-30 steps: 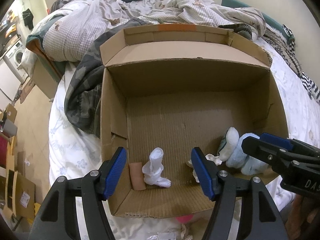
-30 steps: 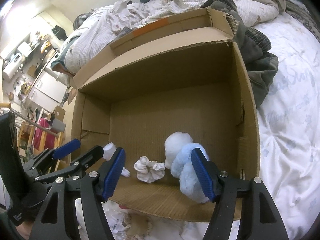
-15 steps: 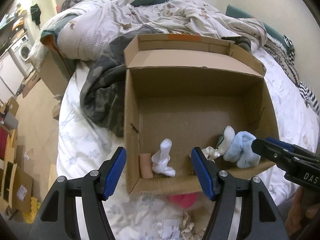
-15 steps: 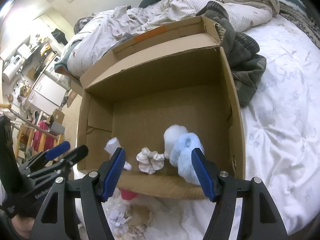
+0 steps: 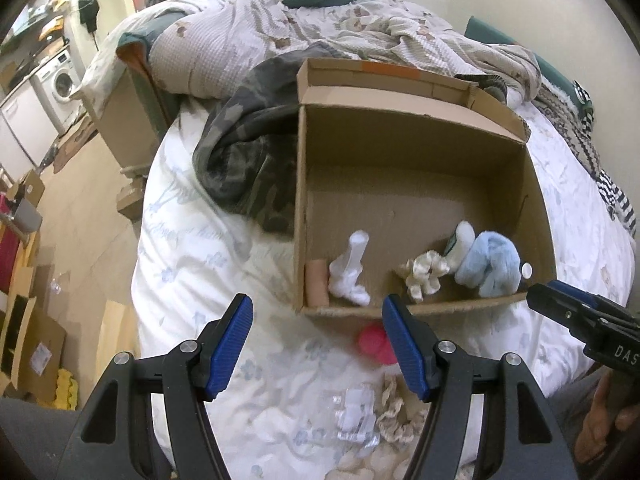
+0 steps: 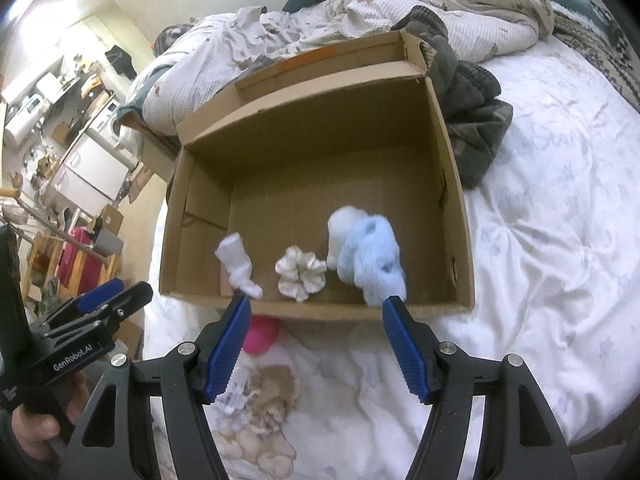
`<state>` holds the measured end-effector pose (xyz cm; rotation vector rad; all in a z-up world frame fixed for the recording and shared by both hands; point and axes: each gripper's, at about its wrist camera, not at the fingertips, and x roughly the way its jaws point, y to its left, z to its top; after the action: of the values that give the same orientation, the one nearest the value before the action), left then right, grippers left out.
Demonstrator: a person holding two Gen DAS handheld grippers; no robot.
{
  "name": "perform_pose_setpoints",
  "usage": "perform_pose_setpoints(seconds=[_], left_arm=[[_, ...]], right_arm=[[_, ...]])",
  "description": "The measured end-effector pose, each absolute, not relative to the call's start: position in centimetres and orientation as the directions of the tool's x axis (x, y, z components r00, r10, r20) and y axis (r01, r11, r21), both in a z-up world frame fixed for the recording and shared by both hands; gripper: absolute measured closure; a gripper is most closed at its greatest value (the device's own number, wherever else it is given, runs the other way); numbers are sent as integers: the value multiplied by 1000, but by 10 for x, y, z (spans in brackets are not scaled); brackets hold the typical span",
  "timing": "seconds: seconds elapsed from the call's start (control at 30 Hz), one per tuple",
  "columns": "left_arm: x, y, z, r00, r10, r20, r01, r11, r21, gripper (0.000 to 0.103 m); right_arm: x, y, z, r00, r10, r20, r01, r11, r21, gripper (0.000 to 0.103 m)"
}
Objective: Organize soft objects
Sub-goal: 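Withdraw both open tools from the box toward the items on the bed, then grasp the beige bone-shaped toy with the right tool while the left tool grasps the clear plastic bag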
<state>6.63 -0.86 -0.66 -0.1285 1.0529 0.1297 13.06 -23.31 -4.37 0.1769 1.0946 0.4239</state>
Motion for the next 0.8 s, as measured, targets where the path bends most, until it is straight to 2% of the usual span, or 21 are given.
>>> perform_pose_setpoints(seconds=[0.43,0.8], left_arm=[[51,14,-27,431,47,-901,-265,961,-77,39],[54,20,-47,357,16,-934,-298,949,-98,39]], right_arm=[[118,-228,-68,277,458,-845,-207,887,413,31],[118,-190,-129,7,511,-860,-172,848,502,31]])
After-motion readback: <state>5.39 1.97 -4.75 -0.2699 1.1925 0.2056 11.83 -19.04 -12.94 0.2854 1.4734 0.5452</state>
